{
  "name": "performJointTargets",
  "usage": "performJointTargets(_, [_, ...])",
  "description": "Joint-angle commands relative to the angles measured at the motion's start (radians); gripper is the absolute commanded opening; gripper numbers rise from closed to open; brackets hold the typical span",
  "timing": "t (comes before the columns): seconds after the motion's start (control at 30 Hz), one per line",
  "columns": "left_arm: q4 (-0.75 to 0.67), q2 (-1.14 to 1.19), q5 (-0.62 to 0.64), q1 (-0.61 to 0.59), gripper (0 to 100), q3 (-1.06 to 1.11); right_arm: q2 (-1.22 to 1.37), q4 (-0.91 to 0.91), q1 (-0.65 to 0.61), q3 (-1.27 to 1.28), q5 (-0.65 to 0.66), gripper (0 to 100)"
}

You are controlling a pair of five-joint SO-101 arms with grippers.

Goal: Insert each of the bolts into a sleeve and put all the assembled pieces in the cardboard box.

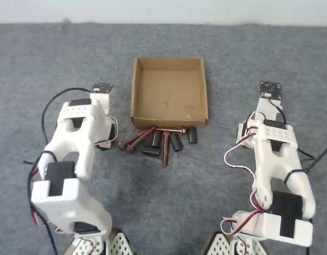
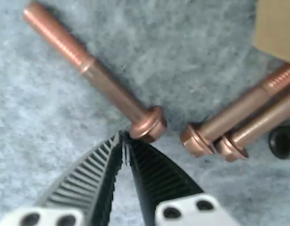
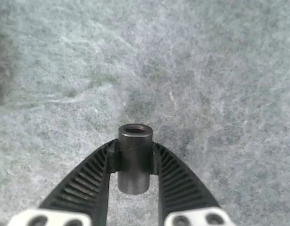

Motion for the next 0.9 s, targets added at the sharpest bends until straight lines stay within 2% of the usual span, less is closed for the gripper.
performJointTargets(0.0, [0.006,0.009,-0.009,0.054,1,-0.056,-0.004,-0.016,0.008,-0.020,0.014,0.6])
performJointTargets(0.33, [-0.115,0.020,-0.008,0.227,1,-0.101,-0.004,-0.016,0.008,-0.020,0.014,0.6])
performJointTargets(0.5, [-0.181,0.041,-0.008,0.227,1,-0.156,-0.004,-0.019,0.008,-0.020,0.014,0.6])
performJointTargets(0.87, [-0.176,0.172,-0.012,0.192,1,-0.371,-0.004,-0.021,0.008,-0.020,0.014,0.6])
